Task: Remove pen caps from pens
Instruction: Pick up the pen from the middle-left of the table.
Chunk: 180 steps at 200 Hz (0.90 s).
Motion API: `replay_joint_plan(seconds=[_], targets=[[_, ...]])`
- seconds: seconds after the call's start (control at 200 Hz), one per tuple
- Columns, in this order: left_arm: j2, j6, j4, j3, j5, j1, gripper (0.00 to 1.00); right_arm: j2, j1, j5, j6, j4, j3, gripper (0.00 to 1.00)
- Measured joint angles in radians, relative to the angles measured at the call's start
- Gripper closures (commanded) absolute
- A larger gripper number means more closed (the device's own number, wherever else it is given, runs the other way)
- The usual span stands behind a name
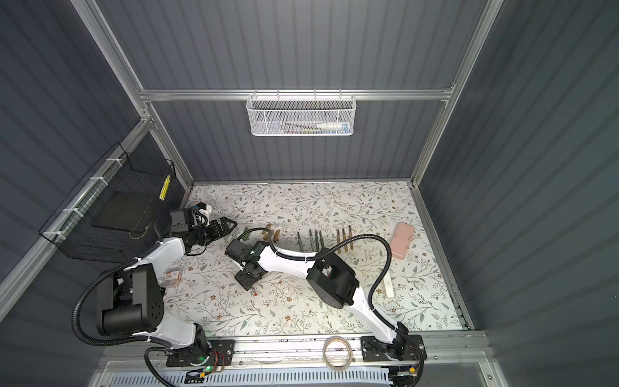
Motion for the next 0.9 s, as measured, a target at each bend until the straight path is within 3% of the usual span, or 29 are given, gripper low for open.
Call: replay_joint_plan(seconds=[0.315, 0.655, 0.901], targets=[[0.0, 0.0, -0.004, 0.0, 0.0, 0.002, 0.0, 0.016, 0.023, 0.05, -0.044, -0.071, 0.027, 0.63], [0.0, 0.0, -0.003, 0.0, 0.0, 0.002, 0.0, -0.09, 0.023, 0.04, -0.026, -0.053, -0.146, 0.92], [0.0, 0.0, -0.003, 0.0, 0.001, 0.006, 0.0, -0.143, 0.023, 0.013, -0.014, -0.034, -0.23, 0.98]])
